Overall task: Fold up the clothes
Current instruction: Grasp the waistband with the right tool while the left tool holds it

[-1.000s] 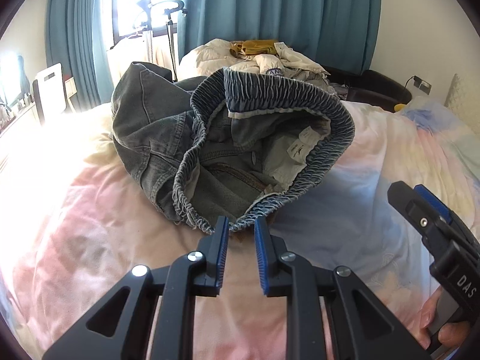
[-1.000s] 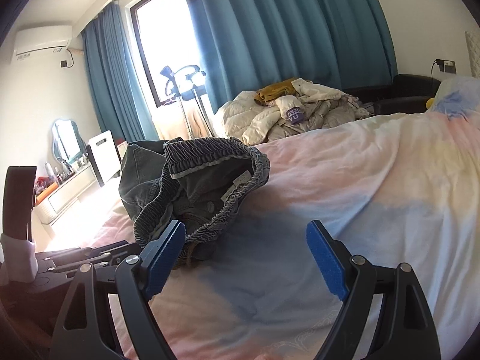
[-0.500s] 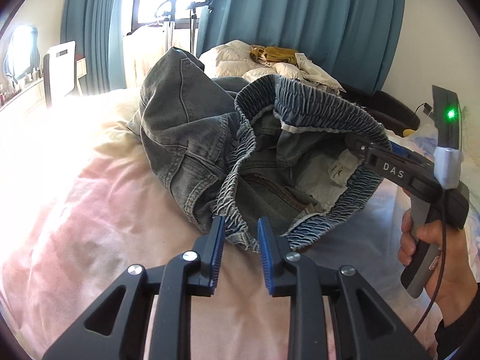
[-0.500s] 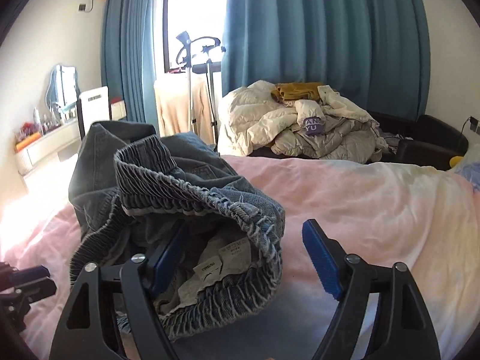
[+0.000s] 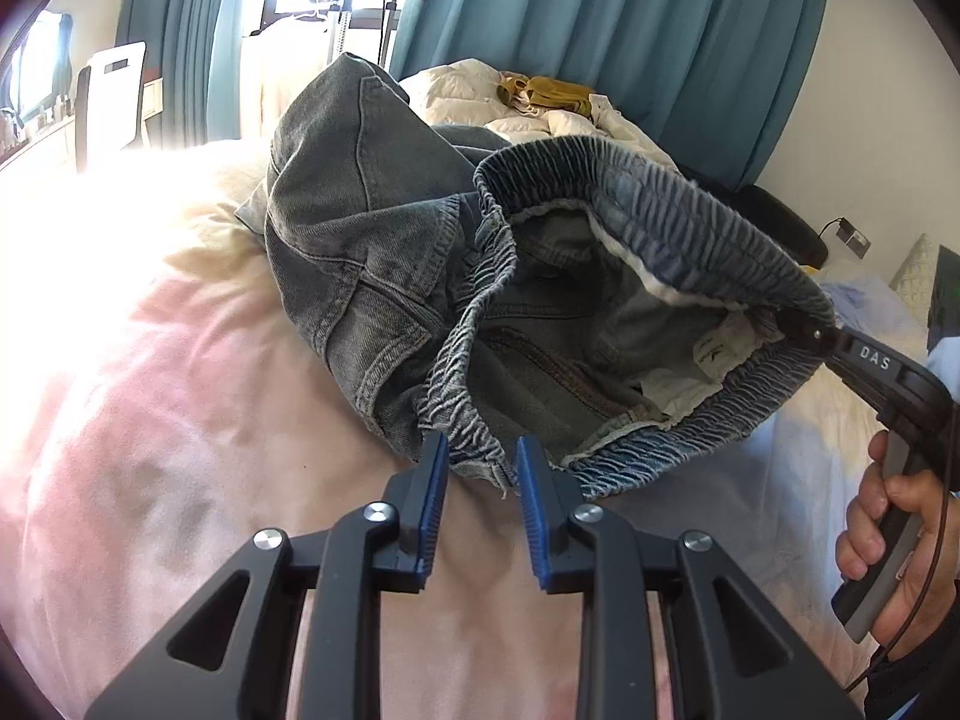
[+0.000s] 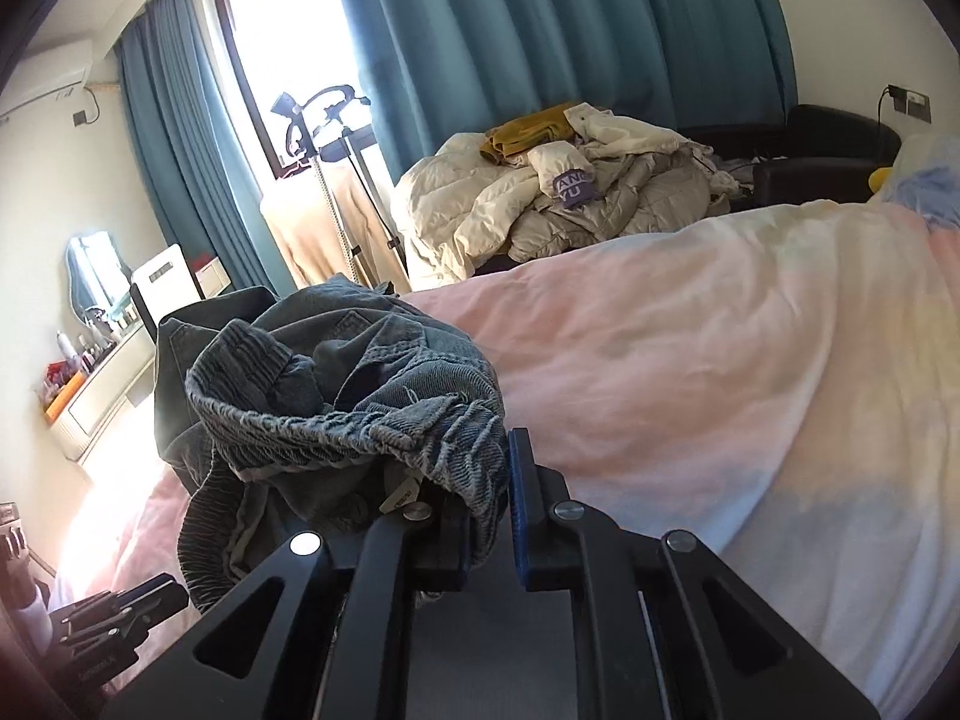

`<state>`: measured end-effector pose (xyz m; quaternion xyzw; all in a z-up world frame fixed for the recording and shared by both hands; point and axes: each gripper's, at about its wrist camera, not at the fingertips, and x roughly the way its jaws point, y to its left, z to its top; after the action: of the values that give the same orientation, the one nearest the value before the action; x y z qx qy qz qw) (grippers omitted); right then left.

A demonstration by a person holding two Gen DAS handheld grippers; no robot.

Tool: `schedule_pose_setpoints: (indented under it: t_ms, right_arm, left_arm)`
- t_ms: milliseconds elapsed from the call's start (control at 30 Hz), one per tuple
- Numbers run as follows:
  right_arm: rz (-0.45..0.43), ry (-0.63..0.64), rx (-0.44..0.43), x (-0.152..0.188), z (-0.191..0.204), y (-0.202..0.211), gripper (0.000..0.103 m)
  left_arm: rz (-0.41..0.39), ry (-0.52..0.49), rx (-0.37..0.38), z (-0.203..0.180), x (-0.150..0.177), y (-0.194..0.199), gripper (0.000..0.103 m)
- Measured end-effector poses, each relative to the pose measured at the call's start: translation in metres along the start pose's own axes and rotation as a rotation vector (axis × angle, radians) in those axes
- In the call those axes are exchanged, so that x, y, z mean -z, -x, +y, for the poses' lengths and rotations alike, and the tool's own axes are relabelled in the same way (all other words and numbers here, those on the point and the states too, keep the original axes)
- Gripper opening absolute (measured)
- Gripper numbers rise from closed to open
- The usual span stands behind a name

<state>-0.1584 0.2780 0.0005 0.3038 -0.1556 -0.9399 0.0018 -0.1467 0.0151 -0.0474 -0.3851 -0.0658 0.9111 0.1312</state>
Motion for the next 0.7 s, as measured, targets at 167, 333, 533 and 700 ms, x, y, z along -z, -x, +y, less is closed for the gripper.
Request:
schedule_pose_setpoints:
  t_ms: [167,333,533,700]
  right_arm:
    - [0.006,-0.079,-0.01,-0.001,-0.021,0.036,0.008]
    - [0.036,-0.092,0.081,0.013,-0.041,0.056,0.008]
    - [0.164,-0.074,0.192,0.036,-0.061,0.014,0.01]
    - [0.156,-0.097,0.171,0.031,-0.071,0.014,0.018]
  left_arm:
    - [0.021,0.037,0.072,-0.003,0.008,0.001,0.029]
    - [0.024,0.005,0.105,-0.016,0.015,-0.002,0.029]
    - [0.05,-0.017,0.069,-0.028,0.022,-0.021,0.029]
    - [0.06,-0.025,0.037,-0.033,0.023,-0.028,0.029]
